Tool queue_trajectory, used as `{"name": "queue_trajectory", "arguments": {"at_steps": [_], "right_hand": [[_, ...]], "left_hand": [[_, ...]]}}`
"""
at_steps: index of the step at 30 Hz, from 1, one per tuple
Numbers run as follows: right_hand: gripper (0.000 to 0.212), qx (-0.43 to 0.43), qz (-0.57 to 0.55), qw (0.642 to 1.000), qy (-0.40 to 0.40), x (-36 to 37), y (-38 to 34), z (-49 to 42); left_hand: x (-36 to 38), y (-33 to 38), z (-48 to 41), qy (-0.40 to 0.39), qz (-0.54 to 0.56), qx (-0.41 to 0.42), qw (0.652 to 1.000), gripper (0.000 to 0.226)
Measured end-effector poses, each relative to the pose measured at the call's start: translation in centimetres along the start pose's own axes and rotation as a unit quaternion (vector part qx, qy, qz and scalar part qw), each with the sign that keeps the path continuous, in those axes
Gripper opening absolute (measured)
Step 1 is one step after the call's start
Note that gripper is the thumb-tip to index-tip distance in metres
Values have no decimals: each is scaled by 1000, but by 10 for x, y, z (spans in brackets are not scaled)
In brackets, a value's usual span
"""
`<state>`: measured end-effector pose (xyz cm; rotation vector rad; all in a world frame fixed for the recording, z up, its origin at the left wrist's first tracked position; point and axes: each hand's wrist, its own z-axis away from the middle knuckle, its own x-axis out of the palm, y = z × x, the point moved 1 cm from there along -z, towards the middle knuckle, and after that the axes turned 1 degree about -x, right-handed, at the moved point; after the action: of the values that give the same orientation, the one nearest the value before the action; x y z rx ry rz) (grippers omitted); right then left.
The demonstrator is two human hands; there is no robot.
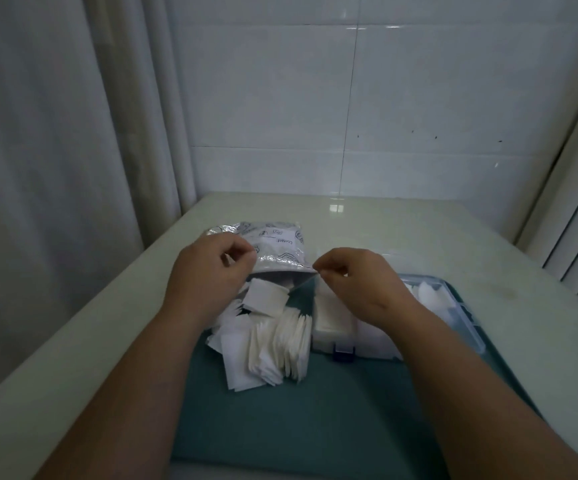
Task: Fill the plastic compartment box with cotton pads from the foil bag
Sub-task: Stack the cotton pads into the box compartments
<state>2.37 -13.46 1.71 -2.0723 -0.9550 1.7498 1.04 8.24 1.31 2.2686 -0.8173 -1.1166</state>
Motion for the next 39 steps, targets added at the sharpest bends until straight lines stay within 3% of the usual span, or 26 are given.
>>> {"name": "queue_trajectory", "arguments": {"at_steps": [3, 7, 12, 15, 18, 24, 28, 33, 39], "right_hand": [[26, 11, 16, 999, -30, -5, 4, 1], [22, 13, 22, 999, -48, -14, 4, 4], [22, 7, 27, 999, -44, -21, 2, 7], [22, 6, 22, 999, -43, -22, 0, 8], [22, 9, 23, 998, -50, -23, 0, 8], [22, 7, 15, 999, -42, -35, -3, 7], [20, 4, 18, 999, -40, -44, 7, 10], [18, 38, -4, 999, -5, -51, 36, 16], [19, 69, -13, 997, 11, -50, 48, 19]], "left_hand": [[3, 6, 6, -51, -23, 47, 997, 9], [8, 27, 13, -159, -73, 92, 980, 31], [20, 50, 25, -307, -190, 130, 924, 60], [23, 50, 29, -328, -291, 148, 887, 63], [23, 44, 31, -322, -323, 140, 879, 57], [26, 34, 27, -317, -274, 100, 902, 36], [25, 34, 26, -314, -241, 80, 915, 35], [20, 36, 18, -312, -90, 25, 946, 39], [22, 42, 15, -221, 68, -53, 971, 40]]}}
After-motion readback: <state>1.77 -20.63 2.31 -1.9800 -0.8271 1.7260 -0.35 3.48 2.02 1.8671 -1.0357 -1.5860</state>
